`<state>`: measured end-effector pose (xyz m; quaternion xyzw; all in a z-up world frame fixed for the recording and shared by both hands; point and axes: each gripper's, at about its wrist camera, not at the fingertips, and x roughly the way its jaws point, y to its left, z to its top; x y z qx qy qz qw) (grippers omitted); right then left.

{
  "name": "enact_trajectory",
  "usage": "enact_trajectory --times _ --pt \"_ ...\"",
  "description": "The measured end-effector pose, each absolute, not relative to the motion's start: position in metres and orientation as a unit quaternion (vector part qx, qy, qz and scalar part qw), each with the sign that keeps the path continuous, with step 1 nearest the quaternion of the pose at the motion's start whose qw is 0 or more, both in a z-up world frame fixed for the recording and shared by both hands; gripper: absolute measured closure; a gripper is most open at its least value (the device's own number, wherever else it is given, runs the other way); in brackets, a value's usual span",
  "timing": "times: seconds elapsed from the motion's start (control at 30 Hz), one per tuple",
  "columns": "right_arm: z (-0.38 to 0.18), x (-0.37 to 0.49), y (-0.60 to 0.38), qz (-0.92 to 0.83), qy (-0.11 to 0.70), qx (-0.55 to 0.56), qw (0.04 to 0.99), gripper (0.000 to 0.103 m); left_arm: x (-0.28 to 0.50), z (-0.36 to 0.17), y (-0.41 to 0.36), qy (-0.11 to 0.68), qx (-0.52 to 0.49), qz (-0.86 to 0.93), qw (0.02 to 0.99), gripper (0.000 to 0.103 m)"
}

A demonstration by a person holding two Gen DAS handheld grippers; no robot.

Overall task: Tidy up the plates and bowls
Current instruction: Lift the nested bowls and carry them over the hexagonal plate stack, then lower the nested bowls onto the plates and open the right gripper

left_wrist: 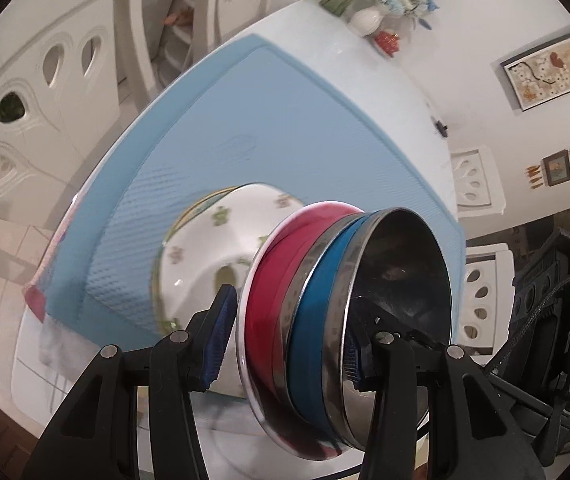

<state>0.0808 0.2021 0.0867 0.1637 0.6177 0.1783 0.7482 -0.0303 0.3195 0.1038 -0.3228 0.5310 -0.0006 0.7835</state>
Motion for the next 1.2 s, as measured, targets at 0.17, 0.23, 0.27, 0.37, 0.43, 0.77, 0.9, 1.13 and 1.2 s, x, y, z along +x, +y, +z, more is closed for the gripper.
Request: enact_trajectory --times 0.17,0.23,0.27,0.37,0.43,0.77,0.9,1.13,1.2 --pt "0.062 0.082 0.211 0.150 0.642 0.162 0.734 0.055 -0.025 0.080 0.332 0.555 -0.327 -0.020 0.765 0.060" --pt "0.056 0.084 0.213 0.137 0.649 0.163 0.730 0.055 -0.023 0.076 0.332 0.561 -0.326 -0.025 0.761 0.060" --pt "0.055 0.085 0.214 0.133 0.651 0.163 0.729 0.055 -0.022 0.074 0.332 0.562 -0.325 -0.029 0.760 0.060" --pt "0.050 0.089 0.216 0.122 0.654 0.163 0.729 0.055 -0.016 0.073 0.332 0.564 -0.320 -0.038 0.760 0.060" --pt "0.048 0.094 0.218 0.115 0.655 0.162 0.729 0.055 -0.013 0.071 0.331 0.566 -0.317 -0.044 0.760 0.060" --pt "0.038 0.101 0.211 0.116 0.663 0.200 0.712 0.055 -0.016 0.074 0.344 0.543 -0.330 -0.065 0.770 0.059" --pt "0.049 0.095 0.208 0.126 0.651 0.198 0.721 0.055 -0.018 0.092 0.342 0.521 -0.301 -0.075 0.795 0.057" --pt "0.075 0.072 0.192 0.146 0.618 0.206 0.744 0.055 -0.024 0.122 0.334 0.489 -0.250 -0.066 0.833 0.057" --pt "0.092 0.064 0.189 0.151 0.597 0.194 0.764 0.055 -0.031 0.133 0.329 0.475 -0.237 -0.060 0.846 0.057"
